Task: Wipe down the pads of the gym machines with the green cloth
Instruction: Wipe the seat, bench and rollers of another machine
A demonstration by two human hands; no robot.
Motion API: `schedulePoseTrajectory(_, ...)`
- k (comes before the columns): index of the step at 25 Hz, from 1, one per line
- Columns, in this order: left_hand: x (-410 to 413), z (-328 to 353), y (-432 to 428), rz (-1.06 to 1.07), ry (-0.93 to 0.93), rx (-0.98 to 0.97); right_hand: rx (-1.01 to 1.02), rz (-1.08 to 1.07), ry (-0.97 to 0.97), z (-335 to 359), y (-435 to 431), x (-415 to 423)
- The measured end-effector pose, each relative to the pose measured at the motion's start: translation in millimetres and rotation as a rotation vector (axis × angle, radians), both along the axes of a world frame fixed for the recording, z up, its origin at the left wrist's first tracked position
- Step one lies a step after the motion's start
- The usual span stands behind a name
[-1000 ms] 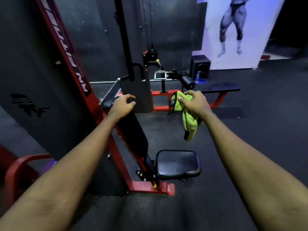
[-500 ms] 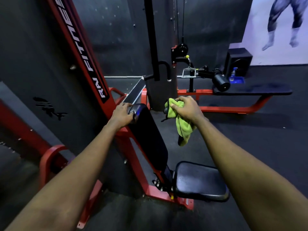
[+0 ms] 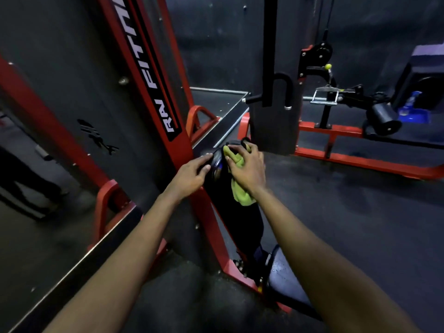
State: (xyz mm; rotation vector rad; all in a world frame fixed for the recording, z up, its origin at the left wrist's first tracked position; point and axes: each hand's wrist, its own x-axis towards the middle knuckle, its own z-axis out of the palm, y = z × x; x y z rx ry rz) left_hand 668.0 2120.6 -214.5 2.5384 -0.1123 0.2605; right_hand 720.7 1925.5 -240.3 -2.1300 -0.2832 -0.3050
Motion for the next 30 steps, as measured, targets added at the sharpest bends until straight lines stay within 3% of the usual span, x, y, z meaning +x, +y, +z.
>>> schedulePoseTrajectory(4, -8, -9, -7, 0.038, -0.012, -0.094, 0.037, 0.012, -0.113, -35, -1, -22)
schedulePoseTrajectory(10, -5, -13, -10, 0.06, 0.028, -0.101, 0.002, 0.095, -0.221, 9, 3, 35)
schedulePoseTrajectory(15, -6, -21, -20, 0.125, -0.013, -0.144, 0.104, 0.026, -0.166, -40, 3, 3)
schedulePoseTrajectory(19, -8, -20, -23, 0.144, -0.003, -0.154, 0.147, 0.066, -0.087, -22, 1, 46)
schedulePoseTrajectory(26, -9, -17, -30, 0.178, 0.029, -0.167, 0.202, 0.099, -0.142, -68, -11, 6)
schedulePoseTrajectory(30, -10, -15, -30, 0.194, 0.055, -0.194, 0.209, 0.109, -0.101, -28, -5, 45)
